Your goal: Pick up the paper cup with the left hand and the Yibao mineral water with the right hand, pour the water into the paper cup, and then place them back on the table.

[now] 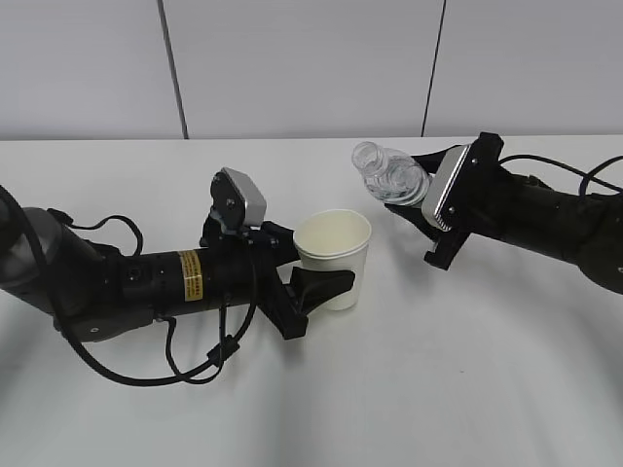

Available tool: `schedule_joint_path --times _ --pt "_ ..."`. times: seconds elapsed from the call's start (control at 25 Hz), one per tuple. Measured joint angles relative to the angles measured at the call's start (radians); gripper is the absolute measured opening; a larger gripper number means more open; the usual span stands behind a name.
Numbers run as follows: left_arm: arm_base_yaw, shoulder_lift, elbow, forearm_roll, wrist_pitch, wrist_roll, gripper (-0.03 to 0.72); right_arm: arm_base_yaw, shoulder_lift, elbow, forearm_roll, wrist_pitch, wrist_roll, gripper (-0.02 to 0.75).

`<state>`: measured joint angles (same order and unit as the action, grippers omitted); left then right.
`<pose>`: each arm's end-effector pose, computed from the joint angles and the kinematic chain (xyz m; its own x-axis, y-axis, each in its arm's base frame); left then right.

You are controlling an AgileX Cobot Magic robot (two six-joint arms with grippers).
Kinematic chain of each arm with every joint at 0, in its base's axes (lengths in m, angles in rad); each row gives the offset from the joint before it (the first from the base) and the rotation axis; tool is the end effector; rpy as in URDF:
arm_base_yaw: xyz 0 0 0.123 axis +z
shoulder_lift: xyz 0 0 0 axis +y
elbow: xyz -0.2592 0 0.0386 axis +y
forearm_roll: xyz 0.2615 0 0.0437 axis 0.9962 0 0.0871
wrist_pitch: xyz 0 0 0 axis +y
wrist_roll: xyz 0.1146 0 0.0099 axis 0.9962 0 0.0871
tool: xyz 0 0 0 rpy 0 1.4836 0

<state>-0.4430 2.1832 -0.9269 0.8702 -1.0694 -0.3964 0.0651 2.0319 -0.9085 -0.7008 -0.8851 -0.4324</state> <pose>0.3144 -0.2344 0.0522 -0.1588 0.1750 -0.9717 0.9222 0.3777 -0.0827 0.3935 0.0831 0.0930 0.2569 -0.6757 -0.6909 -0.5460 0.4884 -0.6807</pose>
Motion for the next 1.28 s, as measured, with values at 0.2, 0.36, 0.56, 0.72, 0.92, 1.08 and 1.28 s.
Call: schedule_joint_path --times 0.2,0.36,0.56,0.72,0.92,1.08,1.28 --pt "0.000 0.000 0.000 0.000 0.000 0.000 0.440 0.000 0.000 0.000 0.000 0.000 -0.028 0.457" --pt "0.000 0.000 0.000 0.000 0.000 0.000 0.449 0.000 0.000 0.000 0.000 0.000 -0.051 0.457" --pt "0.000 0.000 0.000 0.000 0.000 -0.001 0.454 0.000 -0.005 0.000 0.000 0.005 -0.073 0.457" --pt "0.000 0.000 0.000 -0.002 0.000 -0.002 0.457 0.000 -0.028 0.000 0.000 0.014 -0.077 0.457" --pt "0.000 0.000 0.000 -0.004 0.000 -0.002 0.457 0.000 -0.038 0.000 0.000 0.016 -0.085 0.457" --pt "0.000 0.000 0.000 -0.005 0.000 -0.002 0.458 0.000 -0.038 0.000 -0.006 0.024 -0.106 0.457" --pt "0.000 0.000 0.000 -0.008 0.000 -0.002 0.459 0.000 -0.038 0.000 -0.008 0.029 -0.186 0.457"
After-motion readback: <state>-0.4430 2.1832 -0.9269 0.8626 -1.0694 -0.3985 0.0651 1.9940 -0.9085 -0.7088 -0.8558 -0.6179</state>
